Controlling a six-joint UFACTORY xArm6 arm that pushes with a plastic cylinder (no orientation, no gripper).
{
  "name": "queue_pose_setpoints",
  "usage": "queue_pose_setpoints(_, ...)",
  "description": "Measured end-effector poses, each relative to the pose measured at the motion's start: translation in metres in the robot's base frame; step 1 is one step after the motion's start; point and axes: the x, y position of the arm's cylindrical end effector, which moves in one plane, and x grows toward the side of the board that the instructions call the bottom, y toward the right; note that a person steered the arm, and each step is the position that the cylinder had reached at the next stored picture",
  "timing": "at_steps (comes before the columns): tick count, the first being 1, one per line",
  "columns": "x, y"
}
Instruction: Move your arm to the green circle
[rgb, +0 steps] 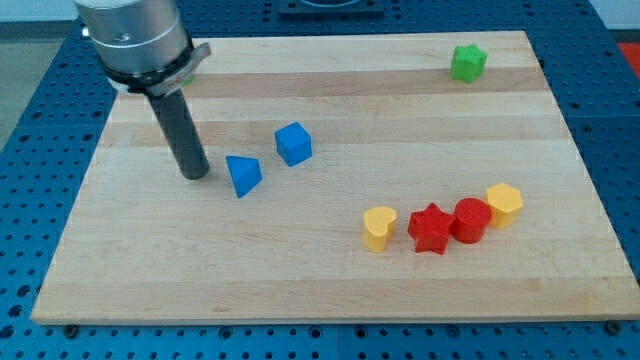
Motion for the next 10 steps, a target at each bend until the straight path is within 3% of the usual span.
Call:
queue_pose_setpoints(1,-0.047,0.028)
queue_pose_setpoints(3,-0.084,0.032)
queue_pose_setpoints(7,-0.12,0.034)
queue_pose_setpoints(8,-0.147,0.035)
queue_pose_setpoints(10,-0.147,0.028)
